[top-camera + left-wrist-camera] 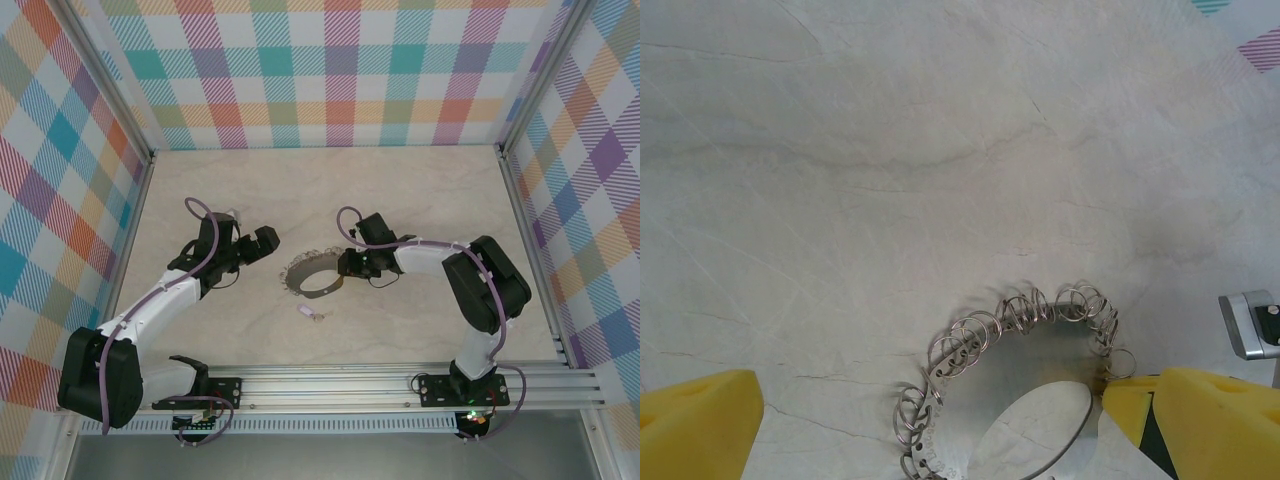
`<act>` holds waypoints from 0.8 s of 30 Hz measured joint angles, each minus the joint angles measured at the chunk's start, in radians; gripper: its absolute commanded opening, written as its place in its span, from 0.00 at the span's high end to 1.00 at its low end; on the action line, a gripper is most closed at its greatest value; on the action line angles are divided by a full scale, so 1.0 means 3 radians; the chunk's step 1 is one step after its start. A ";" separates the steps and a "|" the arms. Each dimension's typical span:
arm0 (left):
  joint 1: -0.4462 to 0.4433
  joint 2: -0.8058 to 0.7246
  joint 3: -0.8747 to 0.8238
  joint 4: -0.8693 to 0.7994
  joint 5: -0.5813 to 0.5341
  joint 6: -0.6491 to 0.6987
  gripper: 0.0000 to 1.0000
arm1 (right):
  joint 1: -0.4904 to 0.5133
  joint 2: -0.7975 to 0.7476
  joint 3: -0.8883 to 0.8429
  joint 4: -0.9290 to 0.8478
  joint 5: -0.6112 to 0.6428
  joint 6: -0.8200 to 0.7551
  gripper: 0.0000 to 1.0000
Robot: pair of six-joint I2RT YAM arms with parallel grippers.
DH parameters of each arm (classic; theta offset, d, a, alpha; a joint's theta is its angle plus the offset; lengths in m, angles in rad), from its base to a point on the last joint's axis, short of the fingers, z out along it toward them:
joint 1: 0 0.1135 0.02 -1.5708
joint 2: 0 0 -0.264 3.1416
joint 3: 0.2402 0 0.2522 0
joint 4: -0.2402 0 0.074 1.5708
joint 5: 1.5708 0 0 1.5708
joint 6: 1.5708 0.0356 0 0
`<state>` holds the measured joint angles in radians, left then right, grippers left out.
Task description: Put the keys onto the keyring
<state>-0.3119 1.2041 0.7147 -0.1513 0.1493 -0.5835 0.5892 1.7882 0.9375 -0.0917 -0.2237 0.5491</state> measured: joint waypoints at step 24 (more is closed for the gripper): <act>0.0000 0.0000 0.0000 -0.0001 0.0000 0.0000 0.00 | 0.0020 -0.0069 0.0024 -0.0201 0.0202 -0.0381 0.61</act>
<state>-0.3119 1.2041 0.7147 -0.1516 0.1493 -0.5835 0.5953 1.7676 0.9447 -0.1520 -0.1631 0.4347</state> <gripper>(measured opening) 0.997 0.389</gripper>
